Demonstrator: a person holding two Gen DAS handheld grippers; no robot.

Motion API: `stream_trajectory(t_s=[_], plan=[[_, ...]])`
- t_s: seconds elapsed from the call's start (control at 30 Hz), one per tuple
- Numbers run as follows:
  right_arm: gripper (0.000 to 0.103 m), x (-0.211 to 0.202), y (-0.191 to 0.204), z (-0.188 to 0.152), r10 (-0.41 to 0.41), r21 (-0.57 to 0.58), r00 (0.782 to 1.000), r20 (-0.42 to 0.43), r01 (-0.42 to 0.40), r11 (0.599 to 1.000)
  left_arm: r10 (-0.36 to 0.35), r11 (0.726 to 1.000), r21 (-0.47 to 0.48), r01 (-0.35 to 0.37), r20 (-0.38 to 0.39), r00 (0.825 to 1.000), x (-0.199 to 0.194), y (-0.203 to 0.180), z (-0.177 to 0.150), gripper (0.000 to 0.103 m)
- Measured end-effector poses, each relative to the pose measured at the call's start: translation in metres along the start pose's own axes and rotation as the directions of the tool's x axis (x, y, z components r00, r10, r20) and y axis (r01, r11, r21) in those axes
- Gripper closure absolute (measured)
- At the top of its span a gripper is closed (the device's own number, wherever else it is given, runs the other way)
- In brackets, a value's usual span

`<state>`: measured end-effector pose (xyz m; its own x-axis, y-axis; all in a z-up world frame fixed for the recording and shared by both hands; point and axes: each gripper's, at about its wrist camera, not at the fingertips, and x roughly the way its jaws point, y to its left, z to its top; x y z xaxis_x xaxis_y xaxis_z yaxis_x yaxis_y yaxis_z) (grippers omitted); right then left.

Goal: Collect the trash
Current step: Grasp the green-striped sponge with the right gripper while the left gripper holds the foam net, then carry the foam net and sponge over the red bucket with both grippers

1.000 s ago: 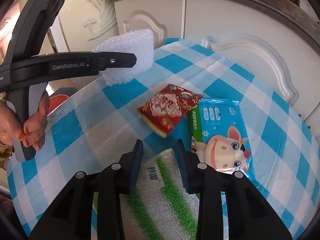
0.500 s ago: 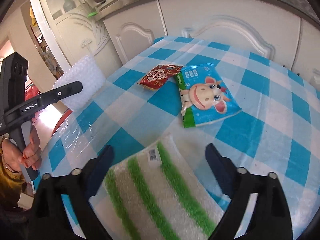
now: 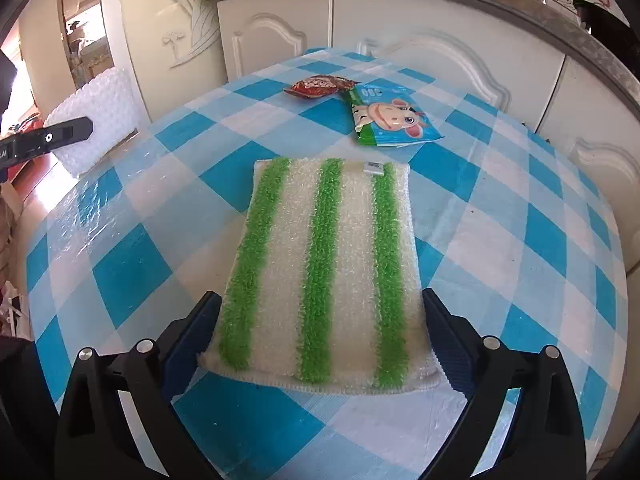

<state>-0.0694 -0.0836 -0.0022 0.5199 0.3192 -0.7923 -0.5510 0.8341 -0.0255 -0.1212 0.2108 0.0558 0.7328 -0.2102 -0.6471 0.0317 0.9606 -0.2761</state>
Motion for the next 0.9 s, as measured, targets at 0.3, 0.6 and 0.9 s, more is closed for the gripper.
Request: stream_trajectory(t_s=[0.3, 0.6, 0.9], plan=[[0.021, -0.01, 0.004, -0.011, -0.08, 0.076, 0.997, 0.017, 0.079, 0.994, 0.116, 0.993, 0.014, -0.116, 0.022, 0.993, -0.029, 0.01, -0.015, 0.063], [0.03, -0.023, 0.019, -0.01, -0.116, 0.088, 0.992, 0.05, 0.111, 0.99, 0.215, 0.975, 0.033, -0.218, 0.078, 0.973, -0.054, 0.02, -0.015, 0.063], [0.031, -0.036, 0.049, 0.014, -0.095, 0.043, 0.992, 0.082, 0.092, 0.995, 0.309, 0.948, 0.037, -0.316, 0.128, 0.942, -0.066, 0.034, -0.003, 0.063]])
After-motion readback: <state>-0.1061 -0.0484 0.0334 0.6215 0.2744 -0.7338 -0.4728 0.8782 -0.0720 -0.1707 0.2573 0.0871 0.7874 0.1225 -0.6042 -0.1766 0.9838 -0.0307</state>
